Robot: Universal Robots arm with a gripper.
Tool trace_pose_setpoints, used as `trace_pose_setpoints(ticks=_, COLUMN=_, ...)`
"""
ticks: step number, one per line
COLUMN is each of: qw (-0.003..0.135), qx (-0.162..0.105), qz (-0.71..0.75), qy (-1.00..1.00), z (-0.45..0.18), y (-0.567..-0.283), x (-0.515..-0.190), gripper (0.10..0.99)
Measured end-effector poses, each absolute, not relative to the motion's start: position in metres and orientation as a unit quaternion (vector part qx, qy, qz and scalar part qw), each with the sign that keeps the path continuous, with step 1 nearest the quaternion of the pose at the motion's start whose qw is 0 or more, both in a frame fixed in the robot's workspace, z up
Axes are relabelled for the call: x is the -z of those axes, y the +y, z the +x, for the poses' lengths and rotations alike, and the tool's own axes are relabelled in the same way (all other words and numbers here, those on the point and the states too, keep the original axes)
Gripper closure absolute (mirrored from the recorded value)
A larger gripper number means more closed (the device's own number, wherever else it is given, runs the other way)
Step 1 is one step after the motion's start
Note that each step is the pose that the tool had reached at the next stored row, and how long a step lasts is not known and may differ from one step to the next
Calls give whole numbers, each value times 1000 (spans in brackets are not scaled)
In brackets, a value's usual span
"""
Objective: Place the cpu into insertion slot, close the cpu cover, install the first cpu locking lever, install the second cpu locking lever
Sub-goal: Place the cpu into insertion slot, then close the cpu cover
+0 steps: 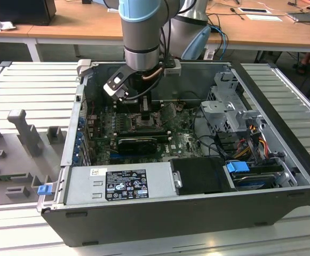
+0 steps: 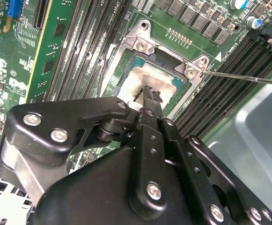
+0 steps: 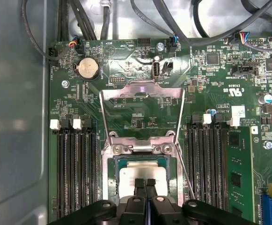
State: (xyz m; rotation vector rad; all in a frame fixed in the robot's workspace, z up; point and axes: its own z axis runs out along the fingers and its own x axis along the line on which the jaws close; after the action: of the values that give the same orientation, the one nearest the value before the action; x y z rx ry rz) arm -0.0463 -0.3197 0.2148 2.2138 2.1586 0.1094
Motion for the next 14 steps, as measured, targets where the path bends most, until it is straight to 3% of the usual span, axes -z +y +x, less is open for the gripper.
trace_pose_setpoints(ticks=14, qw=20, qx=-32, qz=716, qy=697, z=-27, y=-320, x=-218, gripper=980)
